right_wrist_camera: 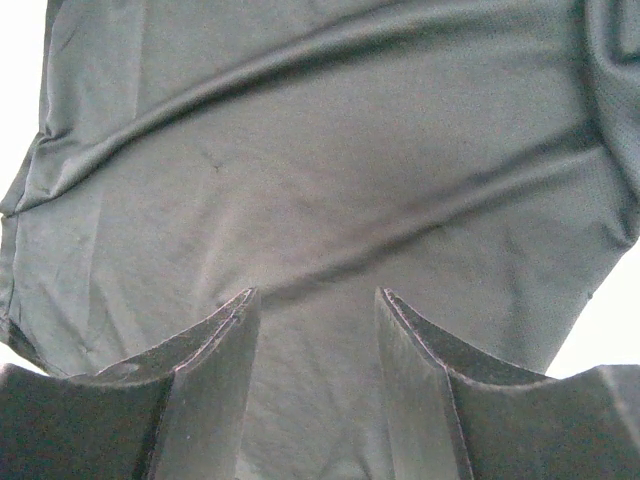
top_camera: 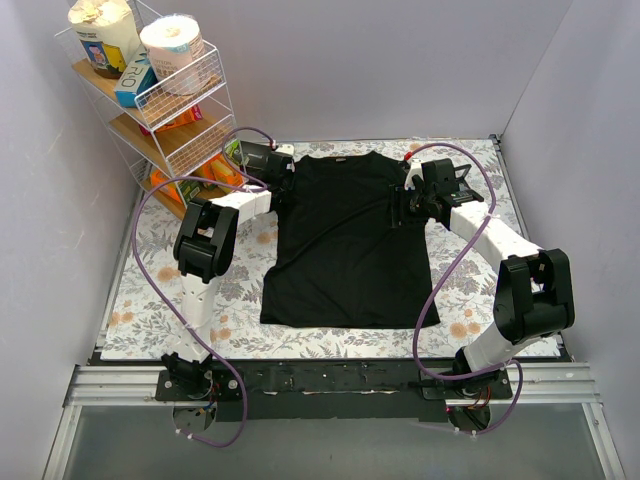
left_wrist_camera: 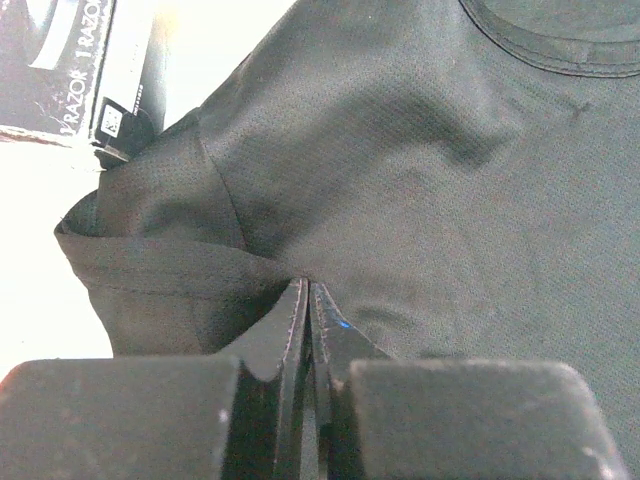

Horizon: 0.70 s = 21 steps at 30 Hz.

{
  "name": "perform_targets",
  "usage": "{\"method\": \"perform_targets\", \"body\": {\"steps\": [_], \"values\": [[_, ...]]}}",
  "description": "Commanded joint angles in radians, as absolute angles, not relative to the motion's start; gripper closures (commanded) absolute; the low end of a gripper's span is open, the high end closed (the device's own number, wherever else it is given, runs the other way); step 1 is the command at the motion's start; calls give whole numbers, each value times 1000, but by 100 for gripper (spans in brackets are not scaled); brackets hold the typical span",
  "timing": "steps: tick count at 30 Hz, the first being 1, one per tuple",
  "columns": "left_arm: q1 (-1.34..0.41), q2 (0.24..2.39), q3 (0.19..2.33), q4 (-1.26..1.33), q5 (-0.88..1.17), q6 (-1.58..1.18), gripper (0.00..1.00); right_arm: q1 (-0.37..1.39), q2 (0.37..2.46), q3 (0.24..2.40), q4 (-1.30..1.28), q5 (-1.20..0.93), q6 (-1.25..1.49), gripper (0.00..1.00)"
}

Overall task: Pin the brooch onto the clothing
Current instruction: Adjust the clothes at the center of the board.

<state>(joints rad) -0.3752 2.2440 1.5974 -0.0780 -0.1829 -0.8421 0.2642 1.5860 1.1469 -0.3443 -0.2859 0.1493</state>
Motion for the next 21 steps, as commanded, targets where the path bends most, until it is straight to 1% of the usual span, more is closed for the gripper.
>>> {"method": "perform_targets", "body": {"steps": [1,10,21], "values": [[-373,2192,1597,-60,-209,-857,100,268,1557,1147,-347,-278,130,43],[-361,2037,1491,63,-253,-917,100,270,1545,1137,-350,-275,132,43],[-304,1931,1303,66,-273,-956,100,272,1526,1112,-348,-275,136,43]]}}
